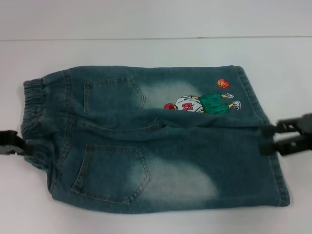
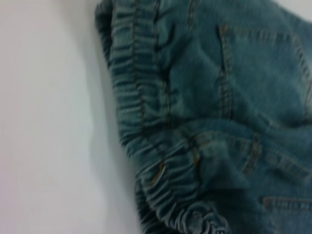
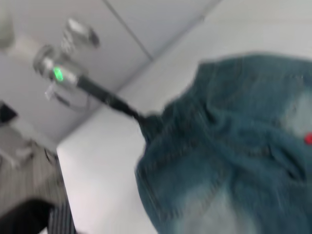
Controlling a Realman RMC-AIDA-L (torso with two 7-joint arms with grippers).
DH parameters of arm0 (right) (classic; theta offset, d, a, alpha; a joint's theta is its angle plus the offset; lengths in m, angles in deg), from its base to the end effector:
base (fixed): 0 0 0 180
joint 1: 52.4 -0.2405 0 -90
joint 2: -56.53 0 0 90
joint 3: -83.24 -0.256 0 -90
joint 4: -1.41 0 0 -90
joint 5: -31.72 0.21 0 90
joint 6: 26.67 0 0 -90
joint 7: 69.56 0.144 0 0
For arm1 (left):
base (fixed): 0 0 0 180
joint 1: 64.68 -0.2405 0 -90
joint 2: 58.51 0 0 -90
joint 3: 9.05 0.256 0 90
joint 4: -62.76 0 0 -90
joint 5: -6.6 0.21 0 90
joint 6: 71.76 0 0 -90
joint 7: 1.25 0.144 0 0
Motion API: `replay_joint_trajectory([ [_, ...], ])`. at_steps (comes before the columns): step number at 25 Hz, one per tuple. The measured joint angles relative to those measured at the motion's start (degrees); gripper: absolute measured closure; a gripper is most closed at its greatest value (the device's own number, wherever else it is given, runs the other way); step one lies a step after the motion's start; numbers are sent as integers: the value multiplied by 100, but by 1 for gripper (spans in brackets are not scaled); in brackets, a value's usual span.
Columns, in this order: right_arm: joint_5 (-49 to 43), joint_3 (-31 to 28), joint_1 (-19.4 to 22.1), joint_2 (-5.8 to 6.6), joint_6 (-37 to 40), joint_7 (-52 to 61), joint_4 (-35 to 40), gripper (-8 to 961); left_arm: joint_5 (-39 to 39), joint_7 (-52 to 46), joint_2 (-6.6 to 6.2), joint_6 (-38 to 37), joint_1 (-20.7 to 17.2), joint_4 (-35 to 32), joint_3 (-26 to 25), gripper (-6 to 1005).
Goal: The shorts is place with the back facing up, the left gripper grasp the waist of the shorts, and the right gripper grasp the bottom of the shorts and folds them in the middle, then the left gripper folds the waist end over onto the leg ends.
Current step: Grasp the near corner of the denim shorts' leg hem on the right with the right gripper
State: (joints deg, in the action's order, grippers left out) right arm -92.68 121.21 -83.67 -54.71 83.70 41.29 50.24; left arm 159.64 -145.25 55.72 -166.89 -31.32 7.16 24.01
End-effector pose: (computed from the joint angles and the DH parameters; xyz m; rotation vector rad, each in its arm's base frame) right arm 0.2615 0.3120 0.0765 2.8657 -1.1642 -0.4757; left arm -0.3169 0.3329 0.0832 -2.1065 -1.8546 0.0329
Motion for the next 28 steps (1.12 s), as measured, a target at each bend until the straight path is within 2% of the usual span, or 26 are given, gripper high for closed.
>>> replay_joint_trajectory([
  [7, -1586, -14, -274, 26, 300, 127, 362, 6, -149, -1, 24, 12, -1, -87, -2, 953],
  [13, -2302, 147, -398, -22, 316, 237, 355, 7, -194, -8, 33, 26, 38, -106, -1, 953],
  [21, -2784, 534, -426, -70, 254, 240, 209, 6, -212, -7, 63, 53, 57, -93, -1, 952],
  [28, -2988, 588, -526, -133, 134, 289, 86, 6, -215, -5, 64, 64, 57, -98, -2, 952],
])
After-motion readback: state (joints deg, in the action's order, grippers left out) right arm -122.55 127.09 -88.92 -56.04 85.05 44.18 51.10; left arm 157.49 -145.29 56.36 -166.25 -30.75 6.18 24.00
